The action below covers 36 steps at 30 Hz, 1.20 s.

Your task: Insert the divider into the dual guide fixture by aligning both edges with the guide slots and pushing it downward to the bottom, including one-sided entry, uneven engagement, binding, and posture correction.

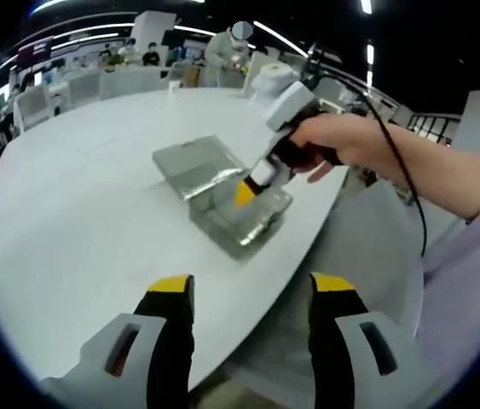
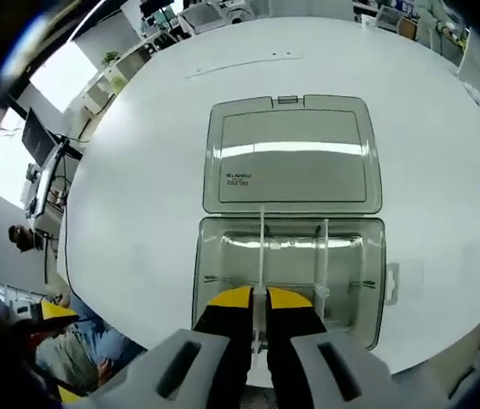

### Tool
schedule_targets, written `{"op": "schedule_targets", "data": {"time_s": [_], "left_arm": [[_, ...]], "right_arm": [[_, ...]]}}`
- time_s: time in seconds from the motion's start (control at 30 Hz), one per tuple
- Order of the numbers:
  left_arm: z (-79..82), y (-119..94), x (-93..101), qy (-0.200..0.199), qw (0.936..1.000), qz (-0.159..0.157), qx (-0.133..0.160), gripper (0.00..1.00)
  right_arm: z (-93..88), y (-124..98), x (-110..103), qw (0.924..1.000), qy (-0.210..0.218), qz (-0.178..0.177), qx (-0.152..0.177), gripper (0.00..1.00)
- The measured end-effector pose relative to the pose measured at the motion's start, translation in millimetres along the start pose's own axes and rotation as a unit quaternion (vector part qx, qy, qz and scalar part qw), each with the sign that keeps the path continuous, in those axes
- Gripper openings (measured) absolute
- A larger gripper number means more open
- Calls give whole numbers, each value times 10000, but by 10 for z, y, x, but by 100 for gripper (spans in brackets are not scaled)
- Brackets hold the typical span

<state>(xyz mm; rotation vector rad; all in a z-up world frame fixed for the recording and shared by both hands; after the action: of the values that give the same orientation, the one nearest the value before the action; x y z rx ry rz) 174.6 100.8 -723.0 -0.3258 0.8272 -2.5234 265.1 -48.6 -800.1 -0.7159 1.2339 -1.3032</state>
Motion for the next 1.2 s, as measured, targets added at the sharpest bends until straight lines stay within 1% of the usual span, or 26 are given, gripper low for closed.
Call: {"op": "schedule_targets", "data": {"time_s": [0.2, 0.33, 0.4, 0.47, 0.57, 0.63, 0.77, 1.2], "left_arm": [[2, -9, 11, 17, 10000, 3, 4, 52], [-12, -3, 19, 18, 10000, -4, -16, 52], [-9, -1, 28, 26, 10000, -19, -11, 52], [-6, -1, 32, 28, 10000, -35, -5, 52], [0, -17, 10, 12, 10000, -12, 17, 52], [-5, -18, -3, 17, 10000, 0, 4, 52], [-5, -13, -9, 17, 10000, -14, 10, 51], [-10, -2, -34, 9, 10000, -18, 0, 51]], "right_arm": [[-6, -21, -20, 10000, 61, 13, 22, 0], [-27, -19, -43, 9998, 202, 25, 2, 0], [-44, -16, -62, 9998, 198, 16, 4, 0], [-27, -6, -27, 9999, 61, -109, 21, 0], [-27, -16, -48, 9997, 247, 46, -8, 0], [-29, -13, -31, 9999, 133, -68, 5, 0], [-35, -13, -44, 9999, 167, -23, -8, 0], [-59, 59, -31, 9999, 148, -75, -49, 0]]}}
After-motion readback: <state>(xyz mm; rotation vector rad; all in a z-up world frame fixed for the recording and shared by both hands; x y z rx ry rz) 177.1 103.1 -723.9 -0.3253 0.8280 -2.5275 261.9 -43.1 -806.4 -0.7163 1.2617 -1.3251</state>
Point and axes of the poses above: the point that each gripper's makers call its tool centre point, and the gripper's own axes: y roughly forward along the fingers, x roughly to its right, z roughly out of its top, the point moved 2 cm from there along -y, roughly backward along the fingers, and after that the axes turned 14 degrees about y, right-handed, at the moved point
